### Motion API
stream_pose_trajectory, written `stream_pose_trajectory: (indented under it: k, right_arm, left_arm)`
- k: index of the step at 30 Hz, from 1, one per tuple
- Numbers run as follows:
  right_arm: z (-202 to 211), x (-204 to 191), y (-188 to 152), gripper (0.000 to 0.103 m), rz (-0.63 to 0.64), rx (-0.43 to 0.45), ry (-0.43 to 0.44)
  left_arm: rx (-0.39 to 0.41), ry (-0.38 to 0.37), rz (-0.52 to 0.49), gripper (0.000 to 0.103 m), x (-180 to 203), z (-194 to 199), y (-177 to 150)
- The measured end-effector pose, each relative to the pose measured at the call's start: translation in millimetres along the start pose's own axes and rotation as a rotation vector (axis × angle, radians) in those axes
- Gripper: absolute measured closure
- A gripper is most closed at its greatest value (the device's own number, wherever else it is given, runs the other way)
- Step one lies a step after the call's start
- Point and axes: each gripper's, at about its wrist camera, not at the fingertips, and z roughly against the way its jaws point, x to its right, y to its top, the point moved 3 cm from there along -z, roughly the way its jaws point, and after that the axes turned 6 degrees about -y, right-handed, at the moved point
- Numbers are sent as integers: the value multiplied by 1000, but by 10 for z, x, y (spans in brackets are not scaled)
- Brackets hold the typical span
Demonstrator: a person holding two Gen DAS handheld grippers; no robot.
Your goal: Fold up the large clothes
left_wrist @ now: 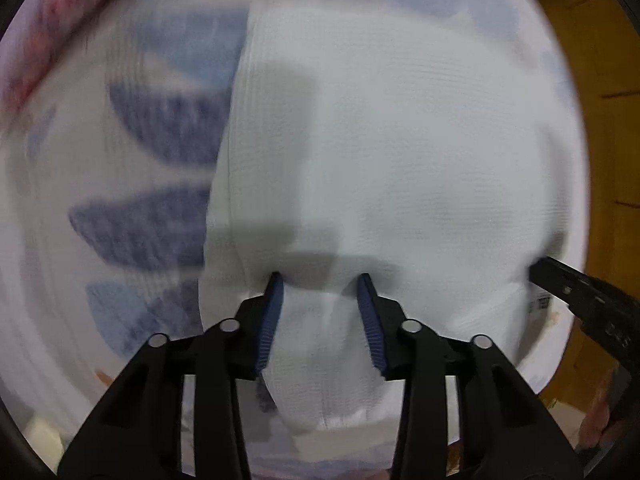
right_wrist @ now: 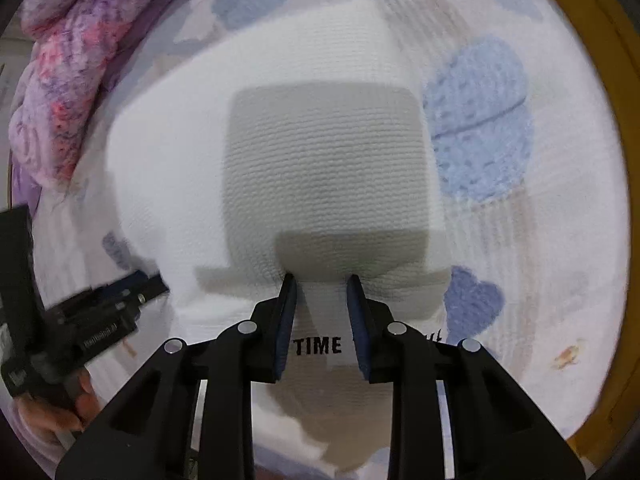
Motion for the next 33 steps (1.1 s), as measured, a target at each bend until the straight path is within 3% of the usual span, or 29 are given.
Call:
stream_pose_trajectory:
  k: [2, 5, 7, 9, 12, 16, 19, 22, 24, 25, 26, 27, 29, 33]
  right_arm:
    - [171, 2, 135, 77, -16, 52, 46]
    - [134, -20, 465, 77, -36, 72, 57]
    - [-102, -2, 572, 77, -54, 25, 34]
    - [-111, 35, 535, 77, -100, 46, 24]
    - [17, -23, 70, 77, -43, 60, -2]
    - [-175, 19, -805, 76, -46, 46, -16]
    - [-185, 31, -1166, 76, -15, 64, -66]
    - [-104, -18, -1230, 71, 0, 41, -76]
    - [-58, -40, -1204, 65, 4, 31, -76]
    - [6, -13, -1188, 64, -21, 18, -69]
    - [46, 11, -1170, 58, -43, 15, -54]
    - [122, 30, -1179, 49, -74, 20, -29]
    - [255, 46, -1238, 42, -102, 41, -10]
    - [494, -48, -1412, 28, -83, 74, -49]
  left_arm:
    - [60, -19, -35, 65, 46, 210, 143]
    - [101, -47, 17, 65, -15, 173, 496]
    - [65, -56, 49, 65, -68, -67, 658]
    - [40, -34, 51, 66, -46, -191, 692]
    - [57, -15, -8, 65, 69, -66, 403]
    - [-17, -16, -16, 59, 57, -241, -490]
    - [-49, -44, 29, 59, -18, -430, -1057]
    - [-12, -78, 64, 58, -57, -323, -1163]
    - [-9, -69, 38, 47, -35, -229, -1154]
    - [4, -51, 15, 47, -15, -169, -1146]
    - [15, -44, -3, 47, -5, -115, -1134]
    - [29, -39, -28, 42, 12, -45, -1130]
    - [52, -38, -52, 27, 6, 71, -1140]
    - [108, -21, -103, 25, -6, 346, -1226]
